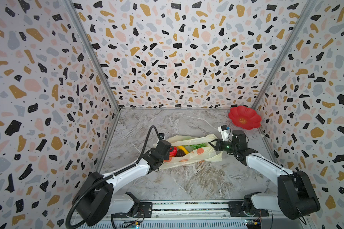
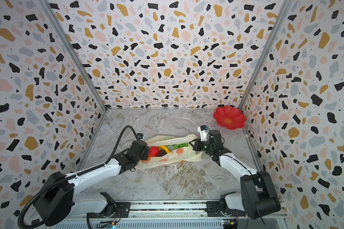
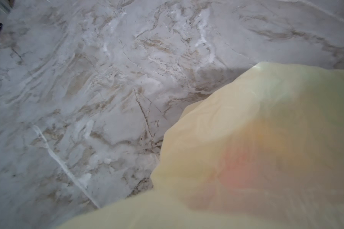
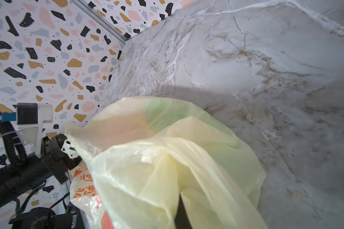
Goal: Take fruits out of the plastic bag
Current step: Spread open the plastic bag at the center of the table.
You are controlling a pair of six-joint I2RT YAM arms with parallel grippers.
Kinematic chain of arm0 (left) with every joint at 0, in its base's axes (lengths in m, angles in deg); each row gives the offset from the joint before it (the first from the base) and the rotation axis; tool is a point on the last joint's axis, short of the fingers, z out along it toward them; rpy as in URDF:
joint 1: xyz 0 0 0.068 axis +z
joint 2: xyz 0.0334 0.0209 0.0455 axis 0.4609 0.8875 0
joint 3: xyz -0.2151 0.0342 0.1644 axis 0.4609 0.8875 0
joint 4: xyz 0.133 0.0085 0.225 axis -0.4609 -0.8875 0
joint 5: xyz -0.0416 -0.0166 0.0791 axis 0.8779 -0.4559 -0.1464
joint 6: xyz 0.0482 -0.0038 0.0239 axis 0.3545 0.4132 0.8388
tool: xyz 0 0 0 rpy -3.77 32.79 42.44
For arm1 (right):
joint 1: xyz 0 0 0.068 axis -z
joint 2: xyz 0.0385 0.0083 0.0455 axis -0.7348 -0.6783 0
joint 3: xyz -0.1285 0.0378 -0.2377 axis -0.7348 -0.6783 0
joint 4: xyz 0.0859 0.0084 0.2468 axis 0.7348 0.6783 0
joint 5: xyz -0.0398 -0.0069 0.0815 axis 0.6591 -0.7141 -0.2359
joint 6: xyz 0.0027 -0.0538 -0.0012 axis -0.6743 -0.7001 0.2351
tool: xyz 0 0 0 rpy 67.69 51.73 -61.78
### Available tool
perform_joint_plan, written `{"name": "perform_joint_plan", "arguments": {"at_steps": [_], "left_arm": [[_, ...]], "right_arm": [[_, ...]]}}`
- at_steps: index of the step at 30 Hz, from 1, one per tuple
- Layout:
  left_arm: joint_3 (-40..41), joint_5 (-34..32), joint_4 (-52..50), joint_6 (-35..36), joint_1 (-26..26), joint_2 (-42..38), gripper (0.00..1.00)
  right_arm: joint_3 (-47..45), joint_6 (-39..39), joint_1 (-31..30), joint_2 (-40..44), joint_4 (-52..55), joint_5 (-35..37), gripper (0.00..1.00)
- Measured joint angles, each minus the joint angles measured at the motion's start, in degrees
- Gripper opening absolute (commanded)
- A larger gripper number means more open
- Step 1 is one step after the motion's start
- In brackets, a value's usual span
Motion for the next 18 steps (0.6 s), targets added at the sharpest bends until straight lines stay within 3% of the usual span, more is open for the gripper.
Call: {"name": "perform_joint_plan", "arguments": {"at_steps": [5, 11, 12, 13, 15, 18], "left_arm": [[10.25, 12.37, 9.42, -3.80, 9.14, -10.69, 0.00], [14.99, 21.66, 17.99, -7.76, 11.28, -15.32, 0.00], [15.19, 23.02, 19.43, -8.44, 11.30, -15.19, 0.00], [15.23, 23.78, 20.37, -8.81, 11.30, -14.97, 0.00], [15.23, 24.90, 22.27, -9.27, 11.30, -14.23, 0.00], [15.23, 25.75, 23.67, -9.81, 11.28, -12.72, 0.00]], "right_arm": [[-0.24, 5.22, 2.60, -6.40, -6.86, -5.44, 0.00], [1.38, 6.34, 0.31, -11.23, -7.85, -4.96, 0.03], [2.21, 5.97, -0.68, -11.28, -7.28, -4.63, 0.12], [3.02, 5.62, -1.38, -11.26, -6.84, -4.50, 0.30], [4.31, 4.66, -2.38, -10.67, -5.57, -3.74, 0.54], [6.01, 1.88, -2.97, -7.65, -0.02, 0.24, 0.73]]}}
